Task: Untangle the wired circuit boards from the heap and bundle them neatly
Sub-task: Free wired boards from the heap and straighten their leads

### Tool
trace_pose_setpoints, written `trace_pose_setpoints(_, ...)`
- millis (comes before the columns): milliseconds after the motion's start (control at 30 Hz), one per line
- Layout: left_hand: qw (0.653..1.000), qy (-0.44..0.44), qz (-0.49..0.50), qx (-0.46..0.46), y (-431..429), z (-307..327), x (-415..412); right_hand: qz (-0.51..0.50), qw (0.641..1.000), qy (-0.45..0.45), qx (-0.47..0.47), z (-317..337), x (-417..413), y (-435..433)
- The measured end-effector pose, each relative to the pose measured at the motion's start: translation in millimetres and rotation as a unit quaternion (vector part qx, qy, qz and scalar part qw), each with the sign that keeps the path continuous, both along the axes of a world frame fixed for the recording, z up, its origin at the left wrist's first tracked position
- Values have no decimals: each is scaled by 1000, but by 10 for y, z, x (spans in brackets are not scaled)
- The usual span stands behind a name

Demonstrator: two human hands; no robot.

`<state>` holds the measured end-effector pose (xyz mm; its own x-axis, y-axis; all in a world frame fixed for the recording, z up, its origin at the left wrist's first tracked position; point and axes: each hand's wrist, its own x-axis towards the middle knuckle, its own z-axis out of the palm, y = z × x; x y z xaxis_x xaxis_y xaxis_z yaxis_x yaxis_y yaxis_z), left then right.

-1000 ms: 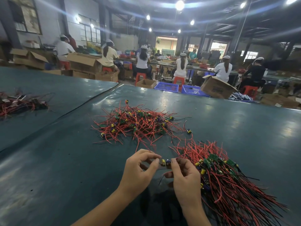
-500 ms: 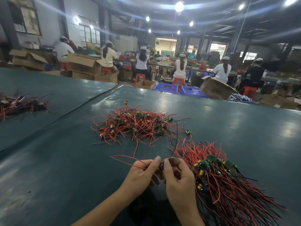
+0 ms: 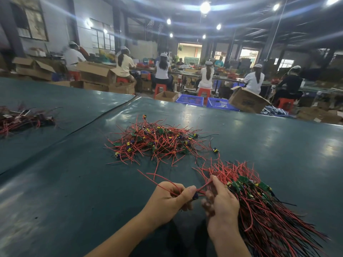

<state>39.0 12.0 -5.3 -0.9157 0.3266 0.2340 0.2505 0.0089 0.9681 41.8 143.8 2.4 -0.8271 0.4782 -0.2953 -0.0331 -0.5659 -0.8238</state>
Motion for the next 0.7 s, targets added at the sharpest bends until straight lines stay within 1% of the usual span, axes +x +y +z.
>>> trace_pose_setpoints(100, 999, -2, -43, -8, -42, 55, 6, -25, 998, 23, -43, 34, -14, 132)
trace_pose_setpoints(167, 999, -11, -53, -6, -57, 47, 16, -30, 998, 33, -41, 31, -20, 162)
trace_pose_setpoints(300, 999, -16, -35, 8, -39, -27, 15, -16, 998, 62, 9, 8, -1, 133)
trace_pose_setpoints(400, 1000, -17, -14, 22, -10, -72, 3, 56, 993, 65, 80, -32, 39, 17)
trace_pose_setpoints(467, 999, -21, -5, 32, -9, -88, -6, 113, 984, 61, 125, -64, 78, -122)
trace_pose_setpoints(533, 999, -22, -7, 35, -23, -80, -18, 140, 978, 70, 140, -99, 102, -228)
trace_pose_setpoints(600, 999, -22, -10, 23, -38, -53, -24, 142, 975, 63, 161, -102, 110, -254)
trace_pose_setpoints(633, 1000, -20, -16, 15, -41, -38, -23, 139, 976, 49, 157, -89, 107, -235)
trace_pose_setpoints(700, 999, -24, -36, 7, -39, -8, -8, 119, 985, 27, 121, -66, 84, -121)
